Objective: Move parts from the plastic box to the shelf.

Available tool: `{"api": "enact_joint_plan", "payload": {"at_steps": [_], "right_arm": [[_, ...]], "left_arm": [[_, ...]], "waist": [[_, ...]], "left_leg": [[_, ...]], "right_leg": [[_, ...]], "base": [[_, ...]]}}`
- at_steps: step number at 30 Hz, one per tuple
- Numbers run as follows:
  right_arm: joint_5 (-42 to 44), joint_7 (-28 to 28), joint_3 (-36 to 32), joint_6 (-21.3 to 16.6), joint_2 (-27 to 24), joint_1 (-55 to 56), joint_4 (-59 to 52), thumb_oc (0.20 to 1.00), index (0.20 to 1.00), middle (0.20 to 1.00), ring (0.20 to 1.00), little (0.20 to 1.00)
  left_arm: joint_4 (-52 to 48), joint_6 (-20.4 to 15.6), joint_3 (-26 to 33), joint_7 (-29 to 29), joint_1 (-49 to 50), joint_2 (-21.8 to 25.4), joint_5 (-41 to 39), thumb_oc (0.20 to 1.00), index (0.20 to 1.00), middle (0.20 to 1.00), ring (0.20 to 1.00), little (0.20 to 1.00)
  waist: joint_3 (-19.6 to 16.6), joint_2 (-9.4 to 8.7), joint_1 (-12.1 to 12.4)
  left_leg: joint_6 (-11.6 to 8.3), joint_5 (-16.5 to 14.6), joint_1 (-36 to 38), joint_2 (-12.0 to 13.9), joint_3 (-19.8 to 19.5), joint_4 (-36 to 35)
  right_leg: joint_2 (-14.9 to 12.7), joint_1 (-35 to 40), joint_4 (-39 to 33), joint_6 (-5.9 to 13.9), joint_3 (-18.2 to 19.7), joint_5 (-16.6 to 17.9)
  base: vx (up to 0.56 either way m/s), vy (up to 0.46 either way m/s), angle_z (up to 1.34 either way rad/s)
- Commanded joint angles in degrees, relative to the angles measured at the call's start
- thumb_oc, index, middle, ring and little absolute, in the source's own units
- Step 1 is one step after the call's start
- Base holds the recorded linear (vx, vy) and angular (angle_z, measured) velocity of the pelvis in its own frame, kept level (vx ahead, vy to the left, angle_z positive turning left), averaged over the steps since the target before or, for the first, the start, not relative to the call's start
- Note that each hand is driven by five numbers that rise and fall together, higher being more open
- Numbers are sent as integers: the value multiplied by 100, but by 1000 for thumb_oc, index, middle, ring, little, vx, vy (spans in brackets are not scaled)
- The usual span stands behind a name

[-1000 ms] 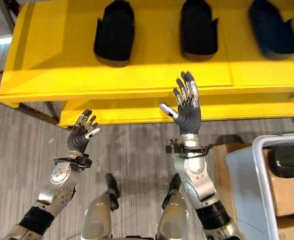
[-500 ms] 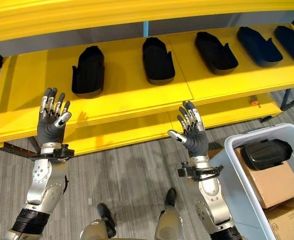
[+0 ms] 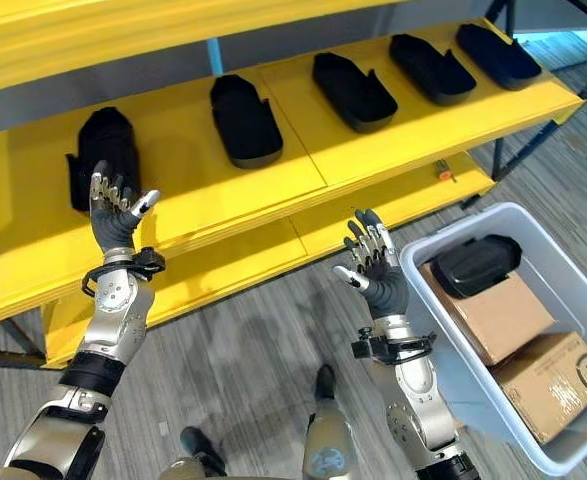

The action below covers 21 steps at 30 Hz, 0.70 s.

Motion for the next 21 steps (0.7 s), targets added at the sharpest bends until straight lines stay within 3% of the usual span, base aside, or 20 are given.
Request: {"api": "enact_joint_plan", "payload": {"at_steps": [1, 7, 21], "right_arm": [[78, 63, -146, -299, -107, -238, -556, 1000, 1000, 1000, 1000, 1000], [191, 121, -120, -376, -136, -167, -495, 1000, 1000, 1000, 1000, 1000], [209, 223, -107, -382, -169, -186, -447, 1000, 1000, 1000, 1000, 1000]], "left_arm": [[-39, -182, 198, 223, -483, 563, 223, 1000, 1000, 1000, 1000, 1000], [351, -271, 538, 539, -705, 1105, 318, 1000, 1000, 1000, 1000, 1000], [-164, -358, 620, 717, -796, 1481, 656, 1000, 1000, 1000, 1000, 1000]], "waist": [[359, -104, 188], [505, -163, 223], [551, -138, 340]], "left_leg": [[-561, 438, 84, 535, -557, 376], [-591, 419, -91, 613, -615, 531], [-585, 360, -285, 624, -758, 655]], "right_leg": [[-555, 329, 468, 619, -89, 80], [-532, 224, 504, 625, -74, 91], [-567, 224, 553, 613, -168, 65]], "base": [[-14, -5, -4], [-3, -3, -1], [3, 2, 2]]}}
